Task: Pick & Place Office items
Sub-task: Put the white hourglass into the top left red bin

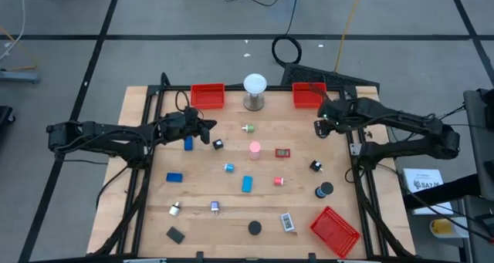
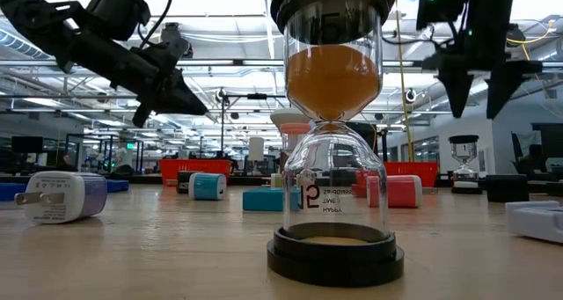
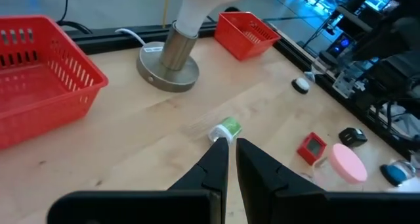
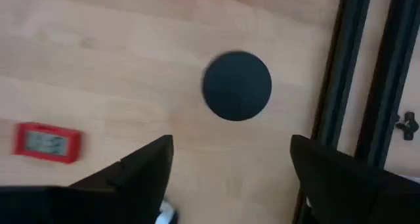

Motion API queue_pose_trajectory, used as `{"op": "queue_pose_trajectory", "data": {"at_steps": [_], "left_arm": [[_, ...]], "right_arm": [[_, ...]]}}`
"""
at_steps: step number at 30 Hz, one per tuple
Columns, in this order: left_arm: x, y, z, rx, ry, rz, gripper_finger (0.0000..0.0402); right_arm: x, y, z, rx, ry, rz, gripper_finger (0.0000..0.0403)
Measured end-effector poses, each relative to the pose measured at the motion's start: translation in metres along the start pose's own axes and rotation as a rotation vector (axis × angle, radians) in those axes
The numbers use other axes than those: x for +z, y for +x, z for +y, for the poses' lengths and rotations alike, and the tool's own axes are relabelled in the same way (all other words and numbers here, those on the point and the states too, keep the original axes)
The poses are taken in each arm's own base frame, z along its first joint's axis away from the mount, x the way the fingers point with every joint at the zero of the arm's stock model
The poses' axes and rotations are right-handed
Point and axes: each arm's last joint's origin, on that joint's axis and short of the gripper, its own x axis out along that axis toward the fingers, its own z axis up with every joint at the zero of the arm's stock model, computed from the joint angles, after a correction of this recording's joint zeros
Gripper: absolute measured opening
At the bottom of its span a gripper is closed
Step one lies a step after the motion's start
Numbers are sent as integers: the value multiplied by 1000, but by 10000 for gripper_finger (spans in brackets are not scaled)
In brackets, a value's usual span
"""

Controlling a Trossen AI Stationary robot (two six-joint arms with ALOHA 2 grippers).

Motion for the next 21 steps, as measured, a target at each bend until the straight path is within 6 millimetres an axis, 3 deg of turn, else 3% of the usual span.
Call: {"op": "queue_pose_trajectory", "data": {"at_steps": [9, 15, 21], "left_arm": [[3, -2, -6, -63, -1, -24, 31], [2, -2, -7, -119, -11, 19, 31], [2, -2, -6, -87, -23, -2, 31]], "right_arm": [[-3, 38, 1, 54, 41, -21, 345], [-7, 57, -6, -20, 66, -80, 338], [-7, 61, -9, -72, 26, -137, 318]]}}
